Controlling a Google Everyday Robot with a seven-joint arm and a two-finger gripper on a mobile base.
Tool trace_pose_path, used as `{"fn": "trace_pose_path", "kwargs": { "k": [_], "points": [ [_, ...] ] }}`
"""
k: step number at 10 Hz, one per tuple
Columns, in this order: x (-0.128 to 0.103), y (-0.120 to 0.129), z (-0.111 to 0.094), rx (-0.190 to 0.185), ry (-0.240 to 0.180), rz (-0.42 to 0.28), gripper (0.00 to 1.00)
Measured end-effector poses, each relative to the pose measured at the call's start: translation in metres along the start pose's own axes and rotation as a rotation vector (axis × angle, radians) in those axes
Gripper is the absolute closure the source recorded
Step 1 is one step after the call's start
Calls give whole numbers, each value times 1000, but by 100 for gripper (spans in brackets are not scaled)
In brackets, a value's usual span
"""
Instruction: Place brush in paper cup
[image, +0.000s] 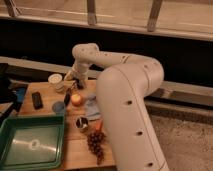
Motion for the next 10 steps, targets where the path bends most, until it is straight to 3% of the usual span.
{"fn": "trace_pose_path", "kwargs": {
  "k": [2, 3, 5, 10],
  "points": [
    [-2, 26, 9, -60, 63, -83, 20],
    [-3, 31, 10, -74, 73, -101, 20],
    [-2, 30, 11, -76, 67, -105, 20],
    [0, 31, 37, -149, 47, -95, 20]
  ]
}}
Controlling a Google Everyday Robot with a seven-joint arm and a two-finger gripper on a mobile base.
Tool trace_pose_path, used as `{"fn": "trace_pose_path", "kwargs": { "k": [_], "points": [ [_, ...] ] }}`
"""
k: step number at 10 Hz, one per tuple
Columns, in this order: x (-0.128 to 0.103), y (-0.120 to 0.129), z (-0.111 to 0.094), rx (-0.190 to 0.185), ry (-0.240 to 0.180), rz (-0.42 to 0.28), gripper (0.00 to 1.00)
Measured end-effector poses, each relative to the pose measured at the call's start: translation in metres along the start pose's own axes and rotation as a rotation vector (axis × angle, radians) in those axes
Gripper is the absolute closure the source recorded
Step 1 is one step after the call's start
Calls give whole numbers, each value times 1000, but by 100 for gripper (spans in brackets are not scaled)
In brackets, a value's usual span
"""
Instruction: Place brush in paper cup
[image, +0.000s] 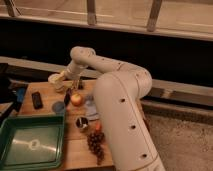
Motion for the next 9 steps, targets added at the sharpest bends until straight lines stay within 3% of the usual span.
{"fn": "trace_pose_path", "kwargs": {
  "k": [5, 9],
  "points": [
    [3, -12, 12, -5, 6, 25, 20],
    [-4, -22, 16, 34, 6, 28, 20]
  ]
}}
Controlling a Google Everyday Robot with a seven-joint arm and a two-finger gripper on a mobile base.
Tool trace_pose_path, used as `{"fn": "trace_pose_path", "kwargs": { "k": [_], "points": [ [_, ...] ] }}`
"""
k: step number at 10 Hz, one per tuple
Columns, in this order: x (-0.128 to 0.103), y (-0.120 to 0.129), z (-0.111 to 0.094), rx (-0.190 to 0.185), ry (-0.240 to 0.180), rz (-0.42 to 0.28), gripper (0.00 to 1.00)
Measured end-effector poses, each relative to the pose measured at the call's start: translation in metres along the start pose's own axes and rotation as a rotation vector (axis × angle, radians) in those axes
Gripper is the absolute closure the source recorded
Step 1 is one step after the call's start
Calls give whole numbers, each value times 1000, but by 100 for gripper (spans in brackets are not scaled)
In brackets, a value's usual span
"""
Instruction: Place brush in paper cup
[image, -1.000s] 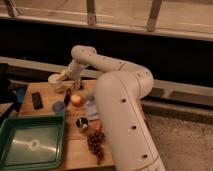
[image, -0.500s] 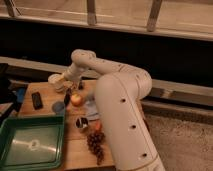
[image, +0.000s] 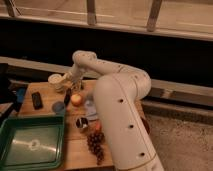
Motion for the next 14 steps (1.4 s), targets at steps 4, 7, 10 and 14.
{"fn": "trace_pose_path", "kwargs": {
  "k": [4, 7, 10, 14],
  "points": [
    [-8, -1, 6, 45, 18, -11, 20],
    [-13, -4, 15, 57, 37, -16, 20],
    [-12, -5, 31, 57, 59, -12, 20],
    [-8, -3, 47, 58, 83, -12, 20]
  ]
}}
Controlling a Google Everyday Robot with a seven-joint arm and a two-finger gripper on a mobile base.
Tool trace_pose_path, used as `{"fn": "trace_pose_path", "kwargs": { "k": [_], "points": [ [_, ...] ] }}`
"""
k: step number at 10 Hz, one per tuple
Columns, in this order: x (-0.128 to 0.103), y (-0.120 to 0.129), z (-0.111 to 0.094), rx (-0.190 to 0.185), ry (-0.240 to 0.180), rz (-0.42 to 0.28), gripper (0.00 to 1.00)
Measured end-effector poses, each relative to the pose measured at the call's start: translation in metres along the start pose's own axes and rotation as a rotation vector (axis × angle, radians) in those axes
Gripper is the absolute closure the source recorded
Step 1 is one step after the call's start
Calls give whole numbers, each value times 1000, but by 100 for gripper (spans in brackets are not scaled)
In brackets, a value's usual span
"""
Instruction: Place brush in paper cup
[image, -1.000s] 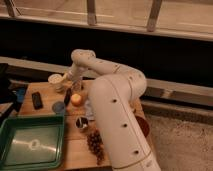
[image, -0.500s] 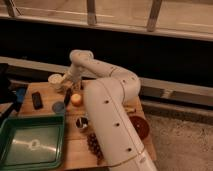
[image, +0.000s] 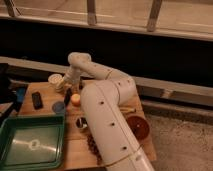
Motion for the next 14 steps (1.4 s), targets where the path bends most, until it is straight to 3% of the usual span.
{"fn": "trace_pose_path", "kwargs": {
  "k": [4, 6, 12, 14],
  "points": [
    [-1, 0, 9, -2, 22, 7, 20],
    [-1, 3, 16, -2, 40, 9, 27],
    [-3, 0, 18, 5, 51, 25, 88],
    [-4, 1, 18, 1, 51, 28, 99]
  ]
}}
